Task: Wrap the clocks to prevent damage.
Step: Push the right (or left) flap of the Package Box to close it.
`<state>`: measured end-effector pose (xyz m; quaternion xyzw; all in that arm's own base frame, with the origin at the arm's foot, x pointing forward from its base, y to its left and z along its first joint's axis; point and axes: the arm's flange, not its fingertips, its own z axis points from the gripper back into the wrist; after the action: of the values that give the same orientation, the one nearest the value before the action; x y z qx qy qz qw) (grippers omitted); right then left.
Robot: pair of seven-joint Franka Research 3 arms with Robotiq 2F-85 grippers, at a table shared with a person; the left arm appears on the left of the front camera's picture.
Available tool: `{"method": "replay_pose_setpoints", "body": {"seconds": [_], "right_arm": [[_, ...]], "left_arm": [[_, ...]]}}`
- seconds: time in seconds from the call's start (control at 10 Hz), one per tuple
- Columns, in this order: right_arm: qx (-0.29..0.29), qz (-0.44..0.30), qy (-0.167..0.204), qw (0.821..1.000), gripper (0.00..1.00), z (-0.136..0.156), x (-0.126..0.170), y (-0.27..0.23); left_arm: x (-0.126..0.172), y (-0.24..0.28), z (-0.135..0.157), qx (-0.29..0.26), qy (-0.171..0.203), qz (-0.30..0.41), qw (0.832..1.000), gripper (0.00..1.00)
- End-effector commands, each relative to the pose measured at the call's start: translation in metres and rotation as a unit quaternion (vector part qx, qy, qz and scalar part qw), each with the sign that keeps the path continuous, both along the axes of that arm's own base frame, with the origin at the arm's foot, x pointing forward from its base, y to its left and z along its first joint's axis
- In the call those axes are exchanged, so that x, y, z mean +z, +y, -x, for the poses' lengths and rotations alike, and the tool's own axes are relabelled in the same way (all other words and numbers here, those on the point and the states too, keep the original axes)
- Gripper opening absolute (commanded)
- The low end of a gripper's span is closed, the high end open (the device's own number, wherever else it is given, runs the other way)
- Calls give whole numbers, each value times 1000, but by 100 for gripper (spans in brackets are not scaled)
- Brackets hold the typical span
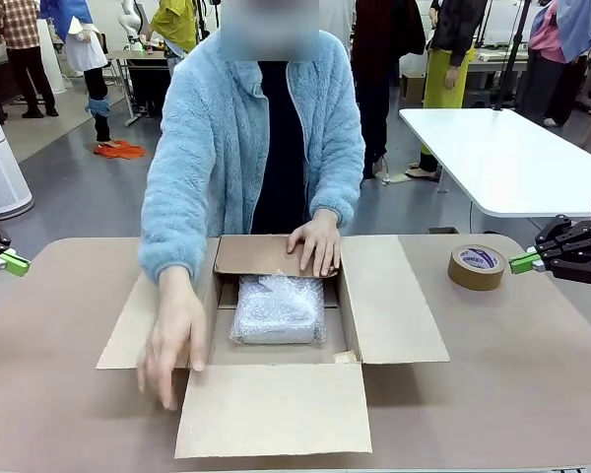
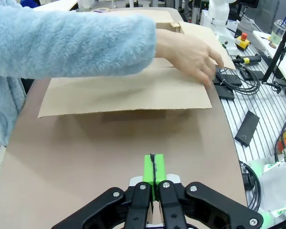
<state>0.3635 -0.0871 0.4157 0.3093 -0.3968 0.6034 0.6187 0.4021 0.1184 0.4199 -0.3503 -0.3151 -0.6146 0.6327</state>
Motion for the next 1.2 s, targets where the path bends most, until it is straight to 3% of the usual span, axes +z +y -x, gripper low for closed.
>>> {"method": "replay_pose_setpoints", "body": {"seconds": [0.0, 1.1], "right_arm": [[1, -8, -3, 1000, 1, 0, -1, 1], [1, -8, -3, 1000, 1, 0, -1, 1]], "left_arm": [[1, 0, 0, 2, 0, 1, 1000, 0], [1, 0, 0, 2, 0, 1, 1000, 0]]}}
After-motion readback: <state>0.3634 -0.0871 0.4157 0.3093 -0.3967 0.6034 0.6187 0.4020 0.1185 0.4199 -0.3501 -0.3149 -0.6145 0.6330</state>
